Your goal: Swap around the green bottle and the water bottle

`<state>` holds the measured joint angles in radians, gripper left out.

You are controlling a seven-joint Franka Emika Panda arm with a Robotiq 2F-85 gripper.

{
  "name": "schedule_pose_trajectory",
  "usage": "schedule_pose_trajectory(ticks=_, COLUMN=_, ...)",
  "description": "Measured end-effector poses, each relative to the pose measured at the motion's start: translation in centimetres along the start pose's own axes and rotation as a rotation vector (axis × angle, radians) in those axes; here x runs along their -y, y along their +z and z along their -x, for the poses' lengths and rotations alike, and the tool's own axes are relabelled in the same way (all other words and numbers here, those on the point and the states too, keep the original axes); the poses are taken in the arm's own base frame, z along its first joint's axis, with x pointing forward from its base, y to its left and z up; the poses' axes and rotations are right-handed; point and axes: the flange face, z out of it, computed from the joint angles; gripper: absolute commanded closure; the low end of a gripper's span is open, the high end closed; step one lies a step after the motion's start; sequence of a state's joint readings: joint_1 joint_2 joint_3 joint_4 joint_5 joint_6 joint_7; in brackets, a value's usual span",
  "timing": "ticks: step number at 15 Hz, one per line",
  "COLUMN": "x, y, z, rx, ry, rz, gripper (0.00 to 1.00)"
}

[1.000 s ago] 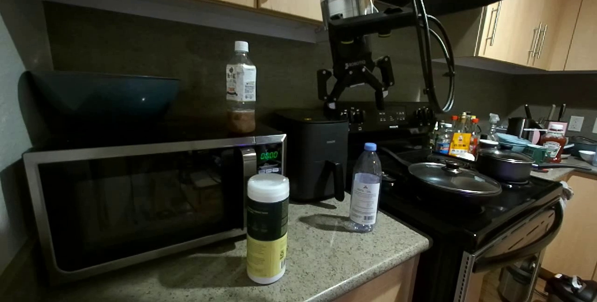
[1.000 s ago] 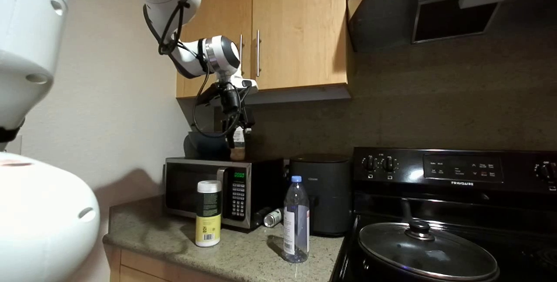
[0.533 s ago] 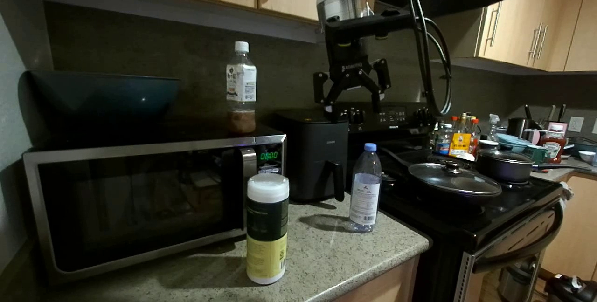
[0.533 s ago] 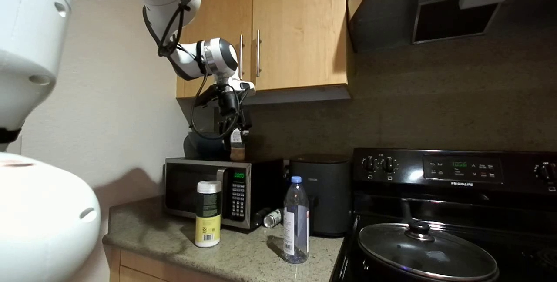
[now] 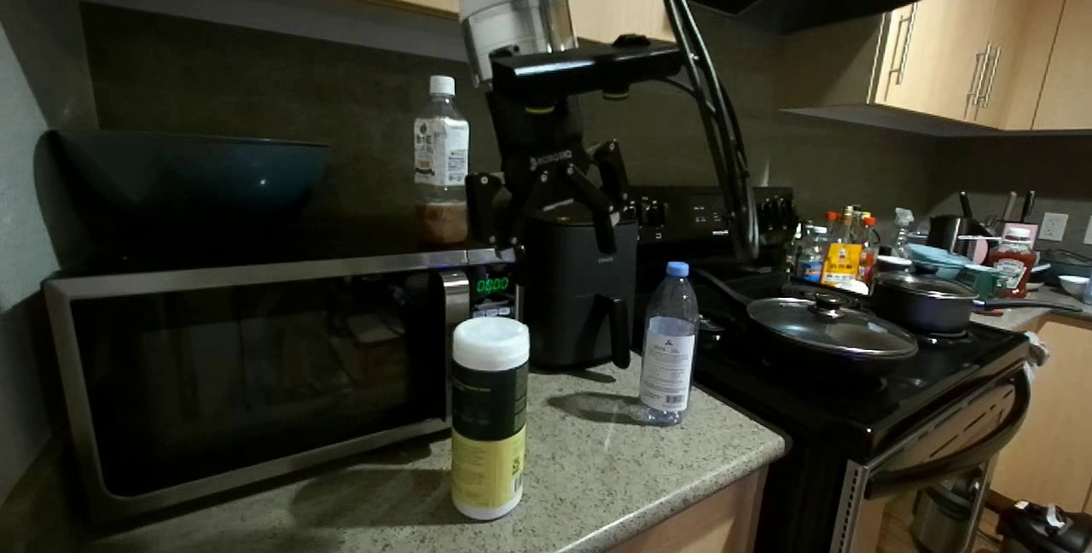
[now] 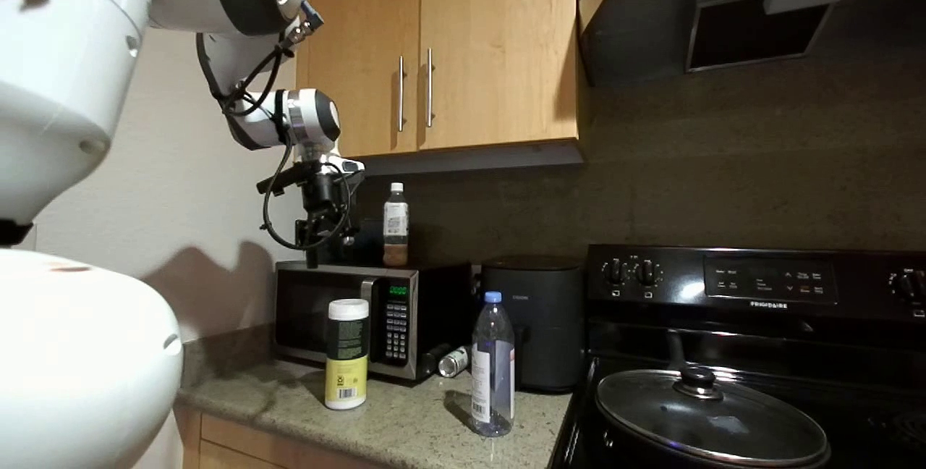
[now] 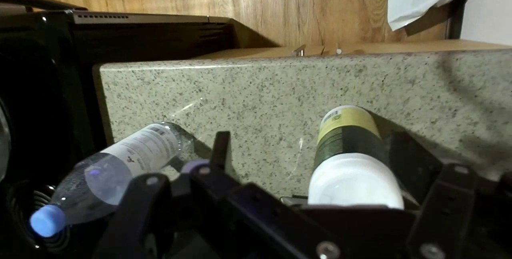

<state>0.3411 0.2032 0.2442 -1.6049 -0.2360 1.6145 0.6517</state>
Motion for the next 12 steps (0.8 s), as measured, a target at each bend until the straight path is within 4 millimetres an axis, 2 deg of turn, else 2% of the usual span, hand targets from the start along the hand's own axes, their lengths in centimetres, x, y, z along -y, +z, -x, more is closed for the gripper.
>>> schedule_pose_trajectory(ticks=3, x=2.0, y=0.6, z=-0.5, rx=0.006, ry=-0.076, rz=-0.004, gripper=0.0)
schedule_pose_trajectory(ticks=8, x=2.1, y=0.9, z=-1.1, rx=0.008, ry=-0.089, rz=-0.008, gripper=0.0)
schedule_pose_trajectory(ticks=12, x=3.5, y=2.6, z=-2.0, rx=0.002, ry=-0.101, rz=-0.024, gripper=0.0)
